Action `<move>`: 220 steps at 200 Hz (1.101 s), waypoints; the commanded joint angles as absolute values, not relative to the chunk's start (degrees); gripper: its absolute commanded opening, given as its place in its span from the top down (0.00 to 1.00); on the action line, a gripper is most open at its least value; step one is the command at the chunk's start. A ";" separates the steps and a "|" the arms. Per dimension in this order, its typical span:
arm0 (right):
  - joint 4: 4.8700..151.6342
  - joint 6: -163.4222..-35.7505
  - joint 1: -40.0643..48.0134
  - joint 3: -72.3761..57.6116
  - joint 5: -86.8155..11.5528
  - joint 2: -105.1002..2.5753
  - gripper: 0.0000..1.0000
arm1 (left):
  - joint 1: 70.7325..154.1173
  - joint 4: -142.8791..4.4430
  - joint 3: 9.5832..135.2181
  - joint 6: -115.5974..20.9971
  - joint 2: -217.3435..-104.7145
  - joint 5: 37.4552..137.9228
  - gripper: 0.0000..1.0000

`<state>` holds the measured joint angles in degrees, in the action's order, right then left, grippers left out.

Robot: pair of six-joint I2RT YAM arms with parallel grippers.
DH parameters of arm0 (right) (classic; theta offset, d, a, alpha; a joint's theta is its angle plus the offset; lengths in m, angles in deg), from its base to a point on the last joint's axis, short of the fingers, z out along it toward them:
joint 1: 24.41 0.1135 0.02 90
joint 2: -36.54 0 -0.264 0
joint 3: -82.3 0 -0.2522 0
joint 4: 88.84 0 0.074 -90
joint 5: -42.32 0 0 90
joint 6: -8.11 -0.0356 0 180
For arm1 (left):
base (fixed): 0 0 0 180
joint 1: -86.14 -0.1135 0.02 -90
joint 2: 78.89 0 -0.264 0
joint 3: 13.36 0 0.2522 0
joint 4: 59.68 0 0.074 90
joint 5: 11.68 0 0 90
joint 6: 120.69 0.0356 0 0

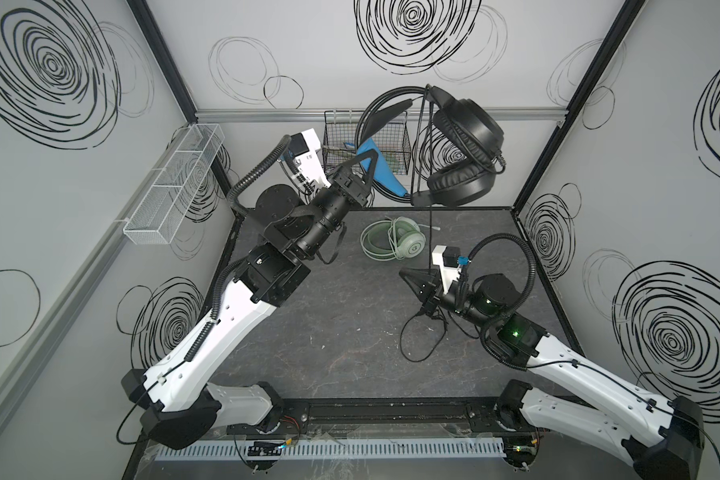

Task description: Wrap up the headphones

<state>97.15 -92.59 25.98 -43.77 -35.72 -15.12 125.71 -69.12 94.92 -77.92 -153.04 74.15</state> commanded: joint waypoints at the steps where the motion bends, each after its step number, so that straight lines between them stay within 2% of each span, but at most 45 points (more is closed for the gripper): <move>1: 93.83 -92.65 30.17 -45.26 -38.26 -14.75 0.97 | 125.07 -62.88 97.34 -81.94 -152.02 68.59 1.00; 54: 87.95 -84.55 40.13 -39.43 -42.01 -18.36 1.00 | 124.65 -68.75 94.34 -80.84 -152.41 59.10 1.00; 92: 81.98 -80.04 43.70 -33.91 -46.74 -19.14 1.00 | 126.86 -85.12 101.18 -64.58 -157.32 46.84 1.00; 129: 79.81 -79.68 43.62 -31.24 -50.33 -19.11 0.99 | 131.98 -84.33 97.87 -50.16 -158.21 39.94 1.00; 153: 77.63 -76.64 42.95 -28.40 -53.06 -19.67 0.98 | 135.47 -84.61 95.97 -39.27 -158.92 36.54 1.00; 171: 76.39 -73.34 41.15 -26.19 -55.19 -19.78 0.97 | 135.02 -85.91 92.92 -36.12 -158.52 37.92 1.00; 220: 71.32 -61.65 27.64 -18.95 -54.42 -21.69 0.96 | 135.43 -93.98 92.25 -30.58 -159.76 43.86 1.00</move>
